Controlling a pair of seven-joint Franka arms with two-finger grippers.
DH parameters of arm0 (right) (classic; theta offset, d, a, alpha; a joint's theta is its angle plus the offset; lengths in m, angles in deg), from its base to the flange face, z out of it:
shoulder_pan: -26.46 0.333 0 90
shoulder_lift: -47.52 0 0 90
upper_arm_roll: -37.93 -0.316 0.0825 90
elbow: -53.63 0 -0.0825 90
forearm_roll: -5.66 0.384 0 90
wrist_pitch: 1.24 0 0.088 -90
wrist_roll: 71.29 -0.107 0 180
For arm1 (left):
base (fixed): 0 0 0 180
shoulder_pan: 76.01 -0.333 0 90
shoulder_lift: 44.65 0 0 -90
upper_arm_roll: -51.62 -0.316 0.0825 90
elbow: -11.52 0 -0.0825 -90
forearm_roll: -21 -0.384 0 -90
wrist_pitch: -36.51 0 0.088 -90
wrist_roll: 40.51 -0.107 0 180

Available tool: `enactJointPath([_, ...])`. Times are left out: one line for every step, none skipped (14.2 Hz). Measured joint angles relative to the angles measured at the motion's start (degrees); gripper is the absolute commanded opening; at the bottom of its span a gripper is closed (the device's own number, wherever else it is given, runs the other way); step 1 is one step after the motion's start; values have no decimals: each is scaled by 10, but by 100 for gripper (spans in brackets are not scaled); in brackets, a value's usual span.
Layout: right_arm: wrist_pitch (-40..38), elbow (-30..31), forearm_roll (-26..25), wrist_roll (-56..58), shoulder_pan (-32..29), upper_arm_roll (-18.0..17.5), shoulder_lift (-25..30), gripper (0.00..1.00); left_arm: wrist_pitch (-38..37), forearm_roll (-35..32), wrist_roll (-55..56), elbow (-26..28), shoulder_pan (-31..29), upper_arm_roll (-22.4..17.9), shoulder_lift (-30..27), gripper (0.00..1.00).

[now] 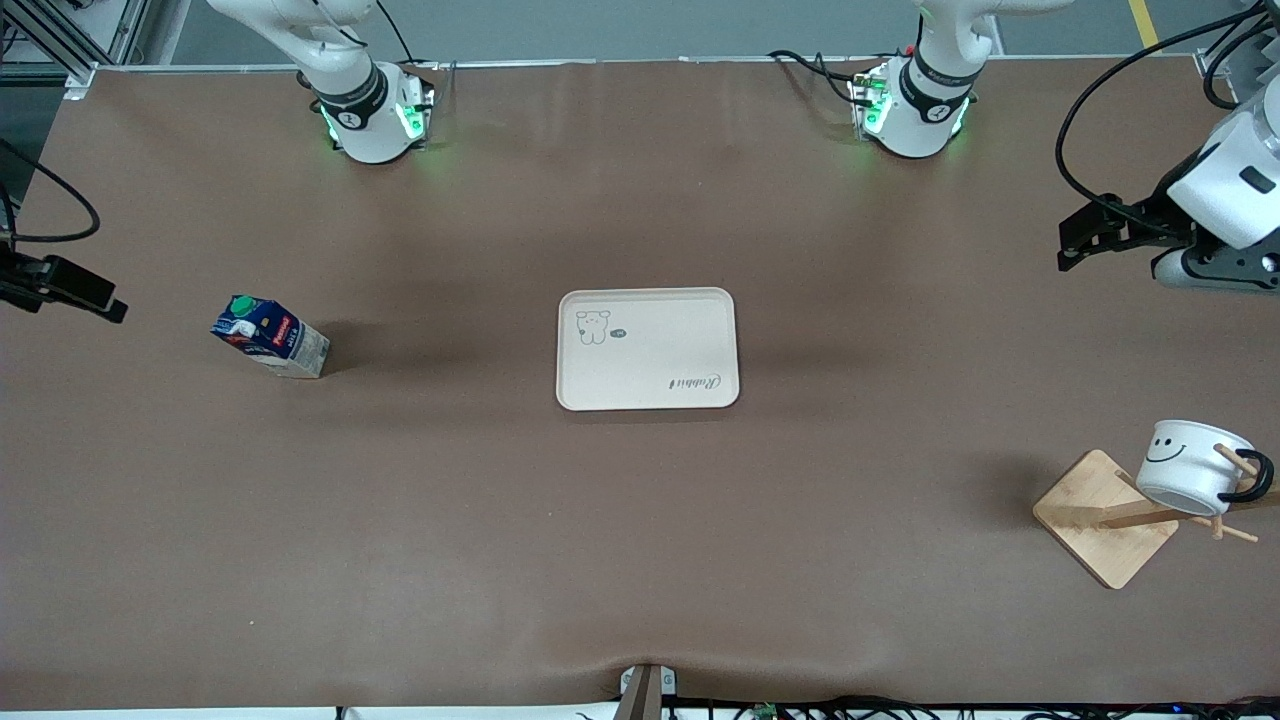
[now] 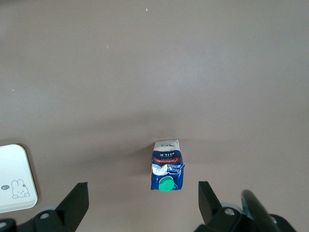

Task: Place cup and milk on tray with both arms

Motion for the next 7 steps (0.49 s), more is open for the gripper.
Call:
enactJointPath([0,1,0,0,0,-1,-7,100,0,0,0,0,-1,0,3,100])
enactJointPath([0,1,0,0,1,-1,-13,100,0,0,0,0,-3,-1,6,100])
enactJointPath([0,1,0,0,1,-1,-17,100,0,0,0,0,-5,-1,11,100])
enactJointPath([-2,1,0,0,1,-1,-19,100,0,0,0,0,-7,-2,18,100])
enactJointPath([-5,1,0,0,0,-1,-22,100,0,0,0,0,-8,-3,25,100])
enactJointPath([-9,2,0,0,0,0,-26,100,0,0,0,0,-10,-4,32,100])
enactJointPath([-13,2,0,0,-1,0,-30,100,0,0,0,-1,-13,-4,38,100])
